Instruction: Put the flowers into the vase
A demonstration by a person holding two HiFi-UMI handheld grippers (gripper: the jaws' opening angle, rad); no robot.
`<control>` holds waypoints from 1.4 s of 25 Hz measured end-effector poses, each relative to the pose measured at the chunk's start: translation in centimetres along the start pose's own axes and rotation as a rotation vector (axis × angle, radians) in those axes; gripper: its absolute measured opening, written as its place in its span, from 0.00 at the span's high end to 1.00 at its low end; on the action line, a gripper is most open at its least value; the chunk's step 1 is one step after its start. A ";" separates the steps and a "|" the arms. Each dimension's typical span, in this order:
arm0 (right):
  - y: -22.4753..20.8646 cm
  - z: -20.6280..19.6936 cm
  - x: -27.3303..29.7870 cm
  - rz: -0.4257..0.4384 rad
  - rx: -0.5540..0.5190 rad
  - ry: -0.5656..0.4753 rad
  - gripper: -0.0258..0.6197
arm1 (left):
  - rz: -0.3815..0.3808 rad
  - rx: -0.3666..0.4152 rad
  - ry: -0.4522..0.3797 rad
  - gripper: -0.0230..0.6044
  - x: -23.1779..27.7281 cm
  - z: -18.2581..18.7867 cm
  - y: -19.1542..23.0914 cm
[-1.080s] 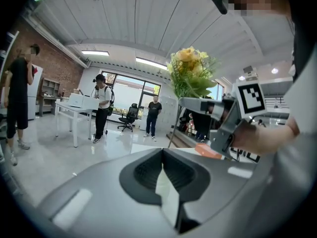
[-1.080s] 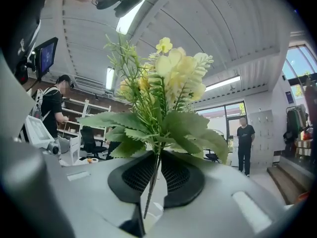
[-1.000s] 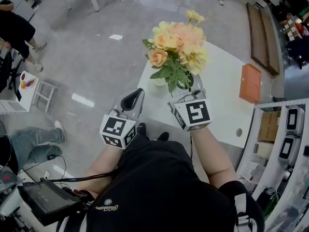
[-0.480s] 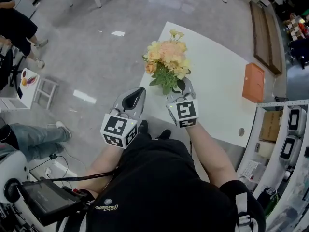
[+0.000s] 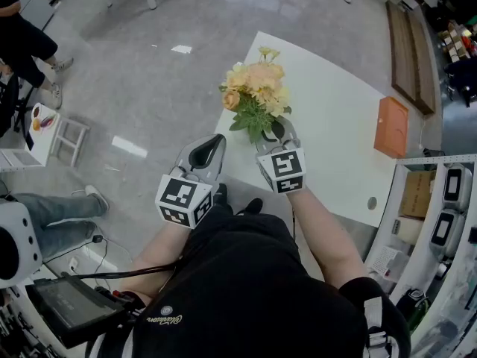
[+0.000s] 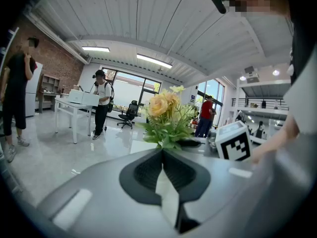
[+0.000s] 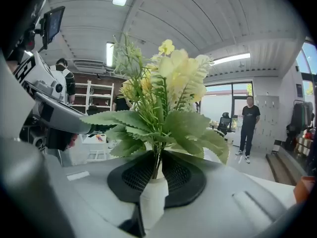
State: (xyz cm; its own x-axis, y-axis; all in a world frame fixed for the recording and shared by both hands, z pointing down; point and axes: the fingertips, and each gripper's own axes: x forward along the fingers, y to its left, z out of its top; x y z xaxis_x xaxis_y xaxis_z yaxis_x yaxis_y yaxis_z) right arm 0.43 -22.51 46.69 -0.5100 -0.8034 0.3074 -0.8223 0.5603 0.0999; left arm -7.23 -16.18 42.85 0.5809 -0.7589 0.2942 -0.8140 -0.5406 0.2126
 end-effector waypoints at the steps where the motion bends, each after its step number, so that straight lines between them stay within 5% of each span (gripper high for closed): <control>1: 0.0 0.0 0.0 0.002 -0.001 0.003 0.88 | 0.000 -0.001 0.000 0.95 0.0 0.0 0.0; 35: -0.2 -0.6 -0.6 0.017 -0.048 0.151 0.82 | -0.018 -0.012 -0.005 0.95 0.0 -0.2 -0.2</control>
State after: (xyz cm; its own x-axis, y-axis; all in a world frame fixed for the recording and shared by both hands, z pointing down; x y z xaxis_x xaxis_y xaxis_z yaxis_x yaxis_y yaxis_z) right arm 1.00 -22.02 47.09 -0.4771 -0.7563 0.4477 -0.7990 0.5854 0.1375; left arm -7.11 -15.97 43.01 0.5954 -0.7510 0.2853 -0.8033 -0.5499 0.2289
